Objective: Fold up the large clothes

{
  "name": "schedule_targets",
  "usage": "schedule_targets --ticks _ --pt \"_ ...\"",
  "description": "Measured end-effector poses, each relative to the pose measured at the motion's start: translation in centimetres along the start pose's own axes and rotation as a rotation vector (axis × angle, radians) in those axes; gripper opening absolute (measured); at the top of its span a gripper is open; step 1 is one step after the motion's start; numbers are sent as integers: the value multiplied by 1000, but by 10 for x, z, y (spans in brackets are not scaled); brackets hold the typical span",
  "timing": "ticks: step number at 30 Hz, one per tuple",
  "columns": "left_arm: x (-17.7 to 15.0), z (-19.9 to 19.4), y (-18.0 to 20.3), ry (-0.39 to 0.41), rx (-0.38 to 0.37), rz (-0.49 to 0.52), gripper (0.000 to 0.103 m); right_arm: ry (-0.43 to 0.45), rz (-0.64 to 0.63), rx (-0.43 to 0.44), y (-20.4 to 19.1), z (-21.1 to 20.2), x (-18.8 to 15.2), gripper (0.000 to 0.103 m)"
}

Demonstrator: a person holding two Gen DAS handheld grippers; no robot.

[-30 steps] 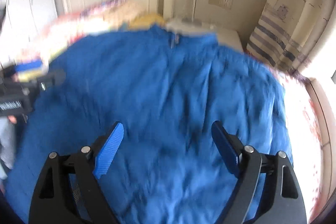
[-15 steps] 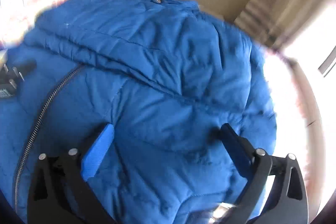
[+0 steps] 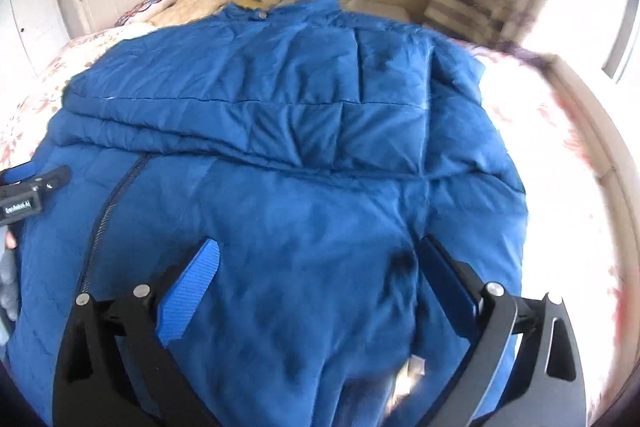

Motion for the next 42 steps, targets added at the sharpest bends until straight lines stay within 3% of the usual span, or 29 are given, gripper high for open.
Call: schedule_targets --ticks 2,5,7,8,11,15,17,20,26,30,33,37,42 --pt "-10 -21 9 33 -65 29 99 41 -57 61 -21 -24 -14 99" --pt "-35 -27 36 30 -47 154 99 21 -201 66 -57 -29 -40 100" --pt "-51 -13 51 -1 14 242 99 -22 -290 18 -76 -15 -56 100" --pt "-53 -14 51 30 22 243 99 1 -286 16 -76 -14 -55 100" --pt "-52 -14 40 -5 1 198 99 -43 -247 46 -67 -13 -52 100" --pt "-67 -43 9 70 86 180 99 -17 -236 9 -49 -38 -69 100" --pt "-78 -44 -13 61 125 149 99 -15 -217 19 -34 -42 -86 100" --pt "-81 -37 -38 5 52 41 99 -19 -156 82 -23 -43 -98 101" --pt "-81 -37 -32 10 99 69 99 11 -199 -26 -40 -55 -99 100" --pt "-80 -36 -31 9 101 71 99 84 -256 66 -69 -83 -102 100" --pt "-82 -36 -30 11 103 72 99 19 -380 64 -96 -67 -114 100" --pt "-82 -37 -31 10 94 66 99 -26 -315 133 -85 -49 -116 101" --pt "-82 -39 -32 16 100 66 99 -2 -330 73 -84 -64 -116 100"
Point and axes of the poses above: each gripper's, at about its wrist camera, not at the fingertips, and z roughly the way its jaws point, y to its right, x to its top, the point moved 3 cm from there along z, roughly the way its jaws point, and after that the axes turned 3 degrees about -y, right-handed, at the moved point
